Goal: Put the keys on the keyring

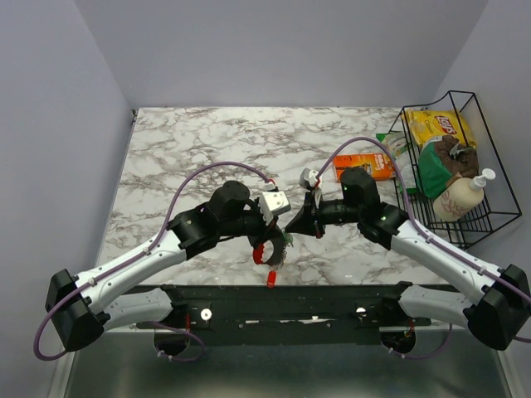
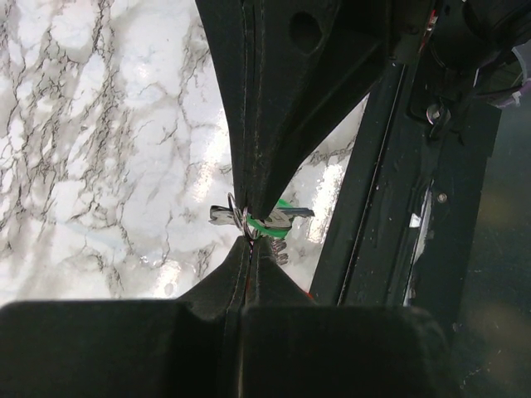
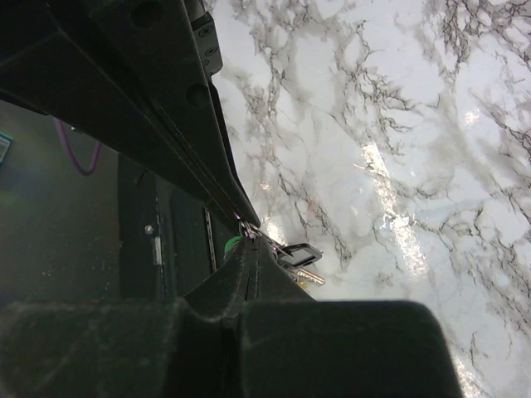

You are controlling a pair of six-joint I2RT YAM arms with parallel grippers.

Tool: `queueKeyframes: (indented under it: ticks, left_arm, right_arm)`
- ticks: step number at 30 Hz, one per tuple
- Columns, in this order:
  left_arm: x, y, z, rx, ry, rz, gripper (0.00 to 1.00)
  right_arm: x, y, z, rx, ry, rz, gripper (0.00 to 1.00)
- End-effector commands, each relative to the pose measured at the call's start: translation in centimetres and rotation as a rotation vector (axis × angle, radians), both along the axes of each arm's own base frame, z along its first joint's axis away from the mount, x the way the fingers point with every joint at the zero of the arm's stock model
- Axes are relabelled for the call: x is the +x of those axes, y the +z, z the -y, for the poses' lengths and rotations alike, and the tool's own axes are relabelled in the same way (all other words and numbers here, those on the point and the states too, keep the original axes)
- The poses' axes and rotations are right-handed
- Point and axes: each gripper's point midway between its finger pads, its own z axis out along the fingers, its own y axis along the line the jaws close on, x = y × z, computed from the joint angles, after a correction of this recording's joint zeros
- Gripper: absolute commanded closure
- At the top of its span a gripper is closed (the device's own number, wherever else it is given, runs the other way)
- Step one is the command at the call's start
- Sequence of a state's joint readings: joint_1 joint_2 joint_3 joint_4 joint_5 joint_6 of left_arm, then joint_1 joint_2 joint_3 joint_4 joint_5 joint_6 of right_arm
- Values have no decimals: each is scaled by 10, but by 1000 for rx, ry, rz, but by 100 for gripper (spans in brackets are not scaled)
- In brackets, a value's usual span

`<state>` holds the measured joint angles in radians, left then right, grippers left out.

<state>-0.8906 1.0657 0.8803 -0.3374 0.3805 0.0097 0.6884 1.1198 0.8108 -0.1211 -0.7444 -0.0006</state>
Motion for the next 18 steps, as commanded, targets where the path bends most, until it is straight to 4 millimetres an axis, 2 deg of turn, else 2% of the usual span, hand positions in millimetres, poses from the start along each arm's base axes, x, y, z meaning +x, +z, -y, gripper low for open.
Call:
queueKeyframes:
  ticks: [1,12,18]
  left_arm:
    - [-4,22,6,-78,-23,45,100]
    - [-8,22,4,-83,-32,45,100]
    - [-9,29,2,-109,-34,67,100]
  right_arm:
    - [8,-2,3,-8,-56,37,100]
    - [17,-8,5,-22,-126,-7,100]
    - [18,-11,4,-29,-139,-26,100]
